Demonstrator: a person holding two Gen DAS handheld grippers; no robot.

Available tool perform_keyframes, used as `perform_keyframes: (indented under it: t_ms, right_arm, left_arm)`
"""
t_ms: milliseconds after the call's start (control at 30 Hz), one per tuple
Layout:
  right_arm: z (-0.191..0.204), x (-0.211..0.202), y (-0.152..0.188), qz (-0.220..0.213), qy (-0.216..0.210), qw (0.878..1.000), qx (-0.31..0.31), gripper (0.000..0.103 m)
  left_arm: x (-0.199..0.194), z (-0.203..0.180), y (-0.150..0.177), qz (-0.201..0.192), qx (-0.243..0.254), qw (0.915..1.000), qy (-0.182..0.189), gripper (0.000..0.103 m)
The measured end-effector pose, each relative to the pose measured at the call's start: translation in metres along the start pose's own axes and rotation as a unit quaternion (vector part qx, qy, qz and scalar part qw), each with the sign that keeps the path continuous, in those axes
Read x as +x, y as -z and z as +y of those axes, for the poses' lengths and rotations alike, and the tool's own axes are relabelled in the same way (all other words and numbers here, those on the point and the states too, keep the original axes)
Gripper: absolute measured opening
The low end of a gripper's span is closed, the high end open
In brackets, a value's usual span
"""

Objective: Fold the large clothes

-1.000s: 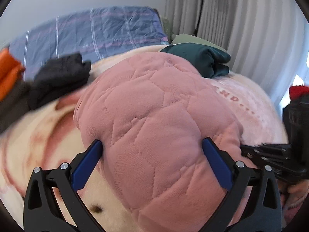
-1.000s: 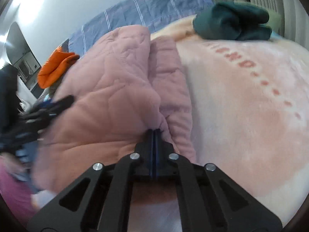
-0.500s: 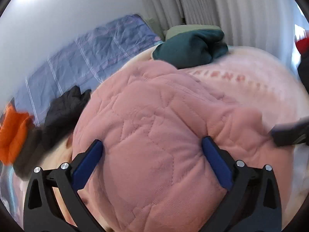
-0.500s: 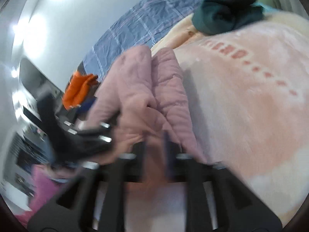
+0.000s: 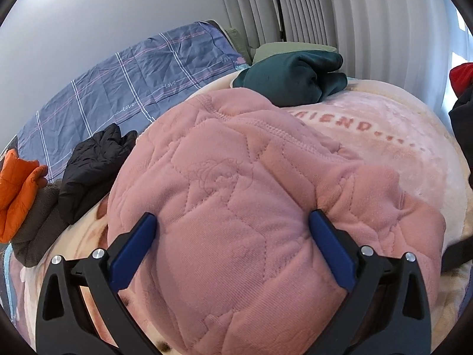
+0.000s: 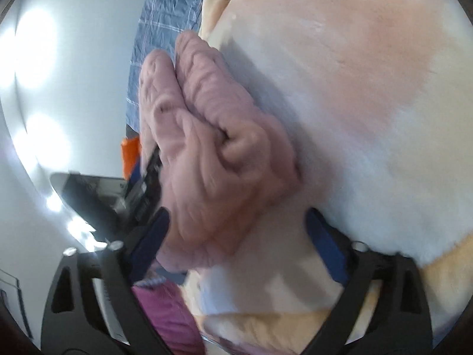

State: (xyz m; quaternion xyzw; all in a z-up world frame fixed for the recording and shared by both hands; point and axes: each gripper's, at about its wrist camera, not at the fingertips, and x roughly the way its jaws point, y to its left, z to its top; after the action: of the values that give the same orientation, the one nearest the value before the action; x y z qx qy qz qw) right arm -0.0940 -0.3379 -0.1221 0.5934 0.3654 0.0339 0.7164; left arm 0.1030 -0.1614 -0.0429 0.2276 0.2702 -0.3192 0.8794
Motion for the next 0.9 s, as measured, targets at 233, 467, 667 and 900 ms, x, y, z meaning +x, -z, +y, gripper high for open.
perform_keyframes:
  t_ms: [233, 467, 667, 900]
  right_arm:
    - [0.014, 0.028, -0.015, 0.009, 0.015, 0.999, 0.048, 0.101]
    - [0.016, 0.054, -0.03, -0.028, 0.031, 0.996, 0.079, 0.101]
    - [0.028, 0.063, -0.028, -0.052, 0.047, 0.996, 0.063, 0.098]
    - [0.021, 0.055, -0.027, -0.037, 0.029, 0.998, 0.039, 0.087]
  left_arm:
    - [-0.002, 0.001, 0.001, -0.005, -0.006, 1.0, 0.006, 0.102]
    - [-0.002, 0.005, 0.002, -0.011, -0.011, 0.9998, 0.014, 0.102]
    - [-0.003, 0.007, 0.001, -0.019, -0.02, 0.9993, 0.023, 0.102]
    - [-0.032, 0.023, 0.019, -0.077, -0.028, 0.9939, 0.074, 0.102]
